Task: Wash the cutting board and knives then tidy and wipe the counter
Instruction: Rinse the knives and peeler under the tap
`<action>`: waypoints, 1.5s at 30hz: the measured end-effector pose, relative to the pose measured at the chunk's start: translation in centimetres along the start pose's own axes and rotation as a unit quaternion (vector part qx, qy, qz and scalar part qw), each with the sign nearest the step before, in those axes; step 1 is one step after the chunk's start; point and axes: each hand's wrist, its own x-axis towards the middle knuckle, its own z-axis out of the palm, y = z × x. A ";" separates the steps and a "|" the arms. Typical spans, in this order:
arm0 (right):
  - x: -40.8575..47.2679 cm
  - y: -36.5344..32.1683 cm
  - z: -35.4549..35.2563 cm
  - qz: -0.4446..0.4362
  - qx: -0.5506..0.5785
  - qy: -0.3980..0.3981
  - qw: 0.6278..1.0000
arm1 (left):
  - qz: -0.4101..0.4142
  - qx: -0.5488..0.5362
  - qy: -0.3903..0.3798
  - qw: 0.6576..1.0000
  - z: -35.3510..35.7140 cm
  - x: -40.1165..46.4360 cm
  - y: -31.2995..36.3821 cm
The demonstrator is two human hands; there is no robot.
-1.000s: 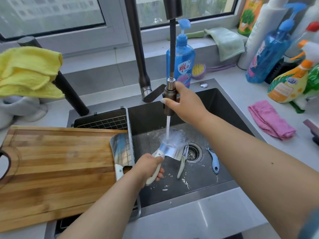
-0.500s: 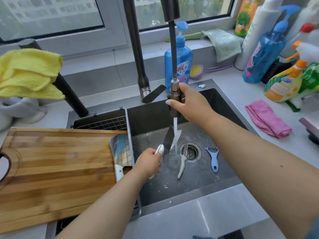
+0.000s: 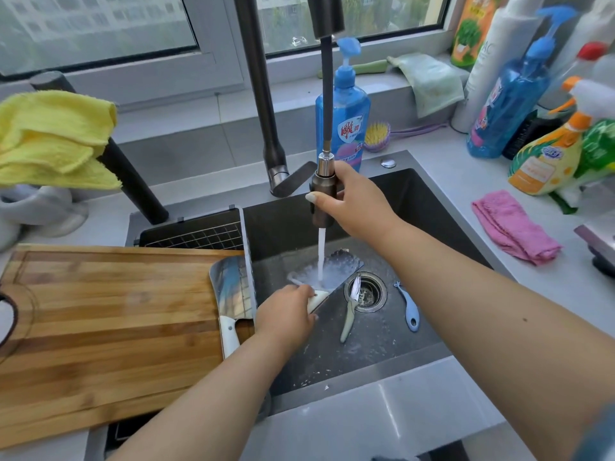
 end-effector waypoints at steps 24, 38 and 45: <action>0.8 0.8 -1.6 -0.011 -0.065 0.012 0.998 | 0.015 0.010 0.005 1.000 -0.4 -1.6 -0.6; -0.1 0.4 -1.3 -0.006 -0.044 -0.009 0.999 | 0.010 0.004 -0.007 1.000 -0.6 -1.1 -0.7; 0.9 0.7 -1.9 -0.009 -0.073 0.007 0.997 | 0.020 -0.002 -0.006 1.000 -0.6 -1.6 -0.4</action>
